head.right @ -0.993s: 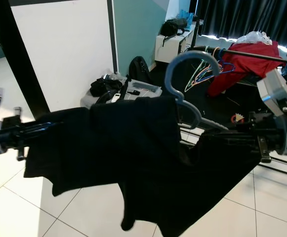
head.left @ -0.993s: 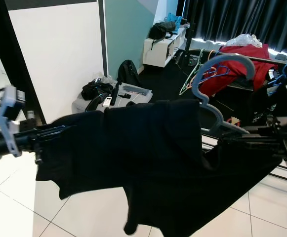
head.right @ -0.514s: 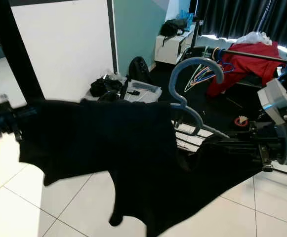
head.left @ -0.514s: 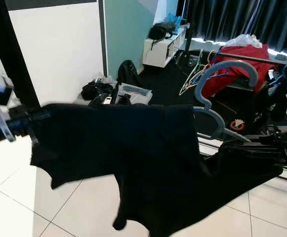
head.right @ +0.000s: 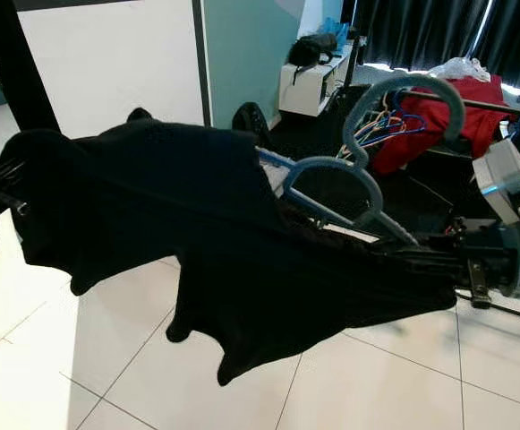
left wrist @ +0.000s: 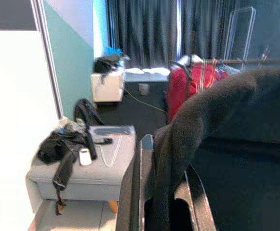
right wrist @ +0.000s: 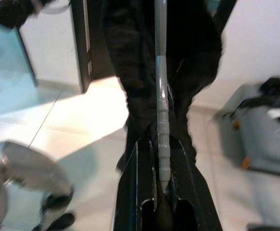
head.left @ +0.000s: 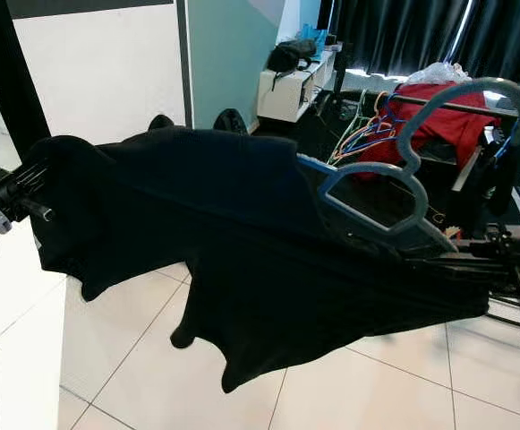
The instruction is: Hang hanger
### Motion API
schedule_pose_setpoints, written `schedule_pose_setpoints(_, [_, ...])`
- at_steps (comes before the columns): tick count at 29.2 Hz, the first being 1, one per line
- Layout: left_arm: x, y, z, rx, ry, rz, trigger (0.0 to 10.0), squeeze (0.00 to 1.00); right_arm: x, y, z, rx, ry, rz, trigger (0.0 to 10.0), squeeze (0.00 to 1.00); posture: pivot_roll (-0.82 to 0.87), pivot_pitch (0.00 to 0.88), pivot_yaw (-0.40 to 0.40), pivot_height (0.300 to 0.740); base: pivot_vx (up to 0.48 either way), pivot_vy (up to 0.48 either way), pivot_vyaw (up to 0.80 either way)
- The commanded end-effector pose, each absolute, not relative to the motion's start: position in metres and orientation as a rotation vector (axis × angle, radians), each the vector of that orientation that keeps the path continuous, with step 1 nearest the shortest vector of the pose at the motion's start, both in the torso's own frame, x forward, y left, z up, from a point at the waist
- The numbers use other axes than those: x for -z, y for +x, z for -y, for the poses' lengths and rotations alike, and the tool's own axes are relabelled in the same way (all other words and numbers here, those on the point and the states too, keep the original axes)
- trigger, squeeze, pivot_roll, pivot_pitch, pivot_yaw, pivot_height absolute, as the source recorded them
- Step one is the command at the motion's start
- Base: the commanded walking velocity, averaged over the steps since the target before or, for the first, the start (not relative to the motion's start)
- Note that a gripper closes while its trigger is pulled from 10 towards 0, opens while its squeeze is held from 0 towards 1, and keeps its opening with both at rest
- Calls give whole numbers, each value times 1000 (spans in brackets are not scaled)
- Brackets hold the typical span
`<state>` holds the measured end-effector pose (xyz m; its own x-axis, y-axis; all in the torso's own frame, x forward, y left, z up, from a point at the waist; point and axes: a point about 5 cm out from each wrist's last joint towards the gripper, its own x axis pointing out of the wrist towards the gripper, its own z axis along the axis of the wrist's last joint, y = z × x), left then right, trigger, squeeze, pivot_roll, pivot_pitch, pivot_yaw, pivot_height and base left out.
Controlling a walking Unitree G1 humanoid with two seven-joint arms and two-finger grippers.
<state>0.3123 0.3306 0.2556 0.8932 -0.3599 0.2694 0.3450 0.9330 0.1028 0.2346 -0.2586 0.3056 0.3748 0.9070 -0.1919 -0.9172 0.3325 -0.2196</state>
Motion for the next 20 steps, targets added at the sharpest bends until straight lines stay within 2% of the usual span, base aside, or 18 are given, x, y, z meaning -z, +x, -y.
schedule_pose_setpoints(1, [-240, 309, -328, 394, 13, 242, 0, 0, -312, 234, 264, -1156, -311, -5, 0, 0, -66, 0, -48, 740, 0, 0, 0])
schedule_pose_setpoints(3, [-240, 309, -328, 394, 13, 242, 0, 0, -312, 234, 264, -1156, -311, -5, 0, 0, -66, 0, -48, 740, 0, 0, 0])
schedule_pose_setpoints(4, [-232, 306, -319, 473, 14, 211, 7647, 0, -312, 235, 263, -1154, -311, -3, 0, 0, -65, 0, -50, 740, 0, 0, 0])
schedule_pose_setpoints(5, [-222, 304, -309, 541, 48, 176, 10000, 0, -312, 236, 263, -1153, -308, 1, 0, 0, -61, 0, -53, 740, 0, 0, 0])
schedule_pose_setpoints(6, [-222, 304, -309, 541, 48, 176, 10000, 0, -312, 236, 263, -1153, -308, 1, 0, 0, -61, 0, -53, 740, 0, 0, 0])
schedule_pose_setpoints(7, [-208, 302, -302, 581, 74, 115, 9451, 0, -313, 237, 263, -1149, -306, 8, 0, 0, -61, 0, -53, 740, 0, 0, 0])
schedule_pose_setpoints(8, [-198, 301, -299, 600, 94, 75, 10000, 0, -313, 237, 262, -1147, -304, 12, 0, 0, -61, 0, -53, 740, 0, 0, 0])
schedule_pose_setpoints(10, [-198, 301, -299, 600, 94, 75, 10000, 0, -313, 237, 262, -1147, -304, 12, 0, 0, -61, 0, -53, 740, 0, 0, 0])
schedule_pose_setpoints(12, [-180, 300, -297, 587, 160, -1, 10000, 0, -314, 238, 261, -1150, -303, 16, 0, 0, -63, 0, -54, 740, 0, 0, 0])
schedule_pose_setpoints(13, [-174, 299, -295, 596, 175, -30, 10000, 306, -314, 239, 261, -1153, -303, 16, 0, 0, -63, 0, -55, 740, 0, 0, 0])
schedule_pose_setpoints(14, [-174, 299, -295, 596, 175, -30, 10000, 306, -314, 239, 261, -1153, -303, 16, 0, 0, -63, 0, -55, 740, 0, 0, 0])
schedule_pose_setpoints(15, [-171, 298, -294, 602, 181, -48, 10000, 1000, -314, 239, 261, -1154, -303, 16, 0, 0, -63, 0, -55, 740, 0, 0, 0])
schedule_pose_setpoints(20, [-174, 288, -291, 695, 176, -97, 10000, 1000, -315, 240, 260, -1167, -308, 10, 0, 0, -63, 0, -55, 740, 0, 0, 0])
